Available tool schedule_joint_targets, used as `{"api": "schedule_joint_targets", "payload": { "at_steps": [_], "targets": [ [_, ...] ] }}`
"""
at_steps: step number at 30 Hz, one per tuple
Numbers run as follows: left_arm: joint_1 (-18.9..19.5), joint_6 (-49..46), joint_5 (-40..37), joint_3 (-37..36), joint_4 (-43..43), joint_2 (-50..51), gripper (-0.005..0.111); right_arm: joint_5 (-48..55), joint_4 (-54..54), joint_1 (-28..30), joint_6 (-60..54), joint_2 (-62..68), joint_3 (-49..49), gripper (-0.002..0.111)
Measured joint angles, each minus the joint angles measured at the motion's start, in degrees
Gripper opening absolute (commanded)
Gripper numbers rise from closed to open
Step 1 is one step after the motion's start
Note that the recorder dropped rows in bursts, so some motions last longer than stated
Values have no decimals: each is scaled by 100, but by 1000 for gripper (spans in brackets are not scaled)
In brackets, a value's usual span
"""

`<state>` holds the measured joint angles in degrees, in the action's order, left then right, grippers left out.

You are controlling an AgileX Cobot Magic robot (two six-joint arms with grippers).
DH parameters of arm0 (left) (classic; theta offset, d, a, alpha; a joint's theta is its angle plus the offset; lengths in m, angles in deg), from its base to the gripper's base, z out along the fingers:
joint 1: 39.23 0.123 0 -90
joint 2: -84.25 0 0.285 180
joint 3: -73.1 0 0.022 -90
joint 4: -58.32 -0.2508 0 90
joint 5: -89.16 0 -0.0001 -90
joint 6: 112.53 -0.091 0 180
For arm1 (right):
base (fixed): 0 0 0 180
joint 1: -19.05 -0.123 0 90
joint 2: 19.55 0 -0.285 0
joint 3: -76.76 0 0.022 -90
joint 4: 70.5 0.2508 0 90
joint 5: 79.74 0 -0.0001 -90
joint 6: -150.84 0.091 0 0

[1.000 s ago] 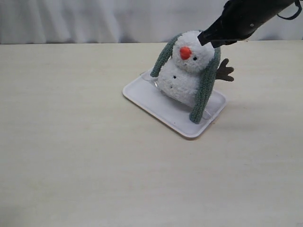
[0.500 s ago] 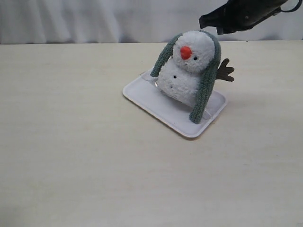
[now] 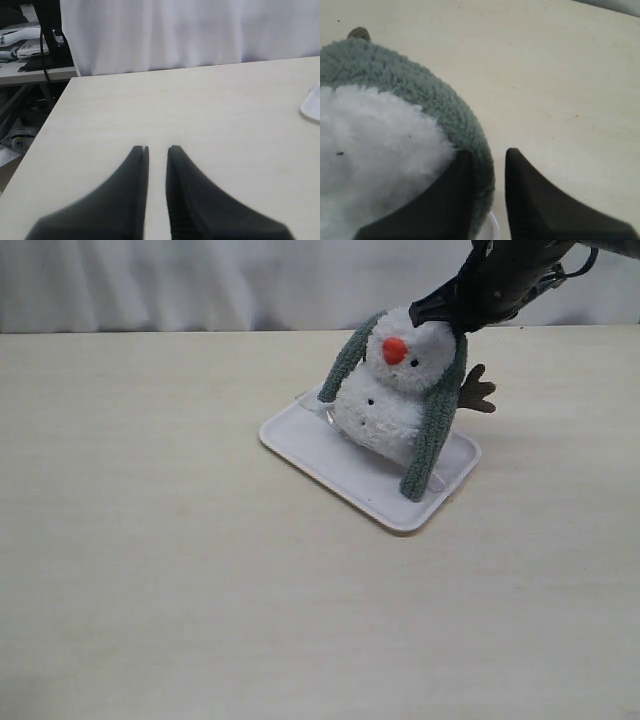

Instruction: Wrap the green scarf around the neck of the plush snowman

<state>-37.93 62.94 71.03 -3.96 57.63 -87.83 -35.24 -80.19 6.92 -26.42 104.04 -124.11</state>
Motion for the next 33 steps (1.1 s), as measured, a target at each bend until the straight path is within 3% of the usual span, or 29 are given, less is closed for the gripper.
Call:
{"api": "schedule_joint_targets", "payload": {
  "at_steps": [2, 22, 28, 33],
  "targets": [
    [0, 0, 0, 0, 0, 0, 14, 0, 0, 0, -113, 76, -3, 4],
    [0, 0, 0, 0, 0, 0, 14, 346, 0, 0, -309, 441, -24, 5],
    [0, 0, 0, 0, 0, 0, 14, 521, 0, 0, -320, -106, -35, 44],
    [0, 0, 0, 0, 0, 0, 14, 809, 103, 0, -409, -522, -35, 50]
  ]
}}
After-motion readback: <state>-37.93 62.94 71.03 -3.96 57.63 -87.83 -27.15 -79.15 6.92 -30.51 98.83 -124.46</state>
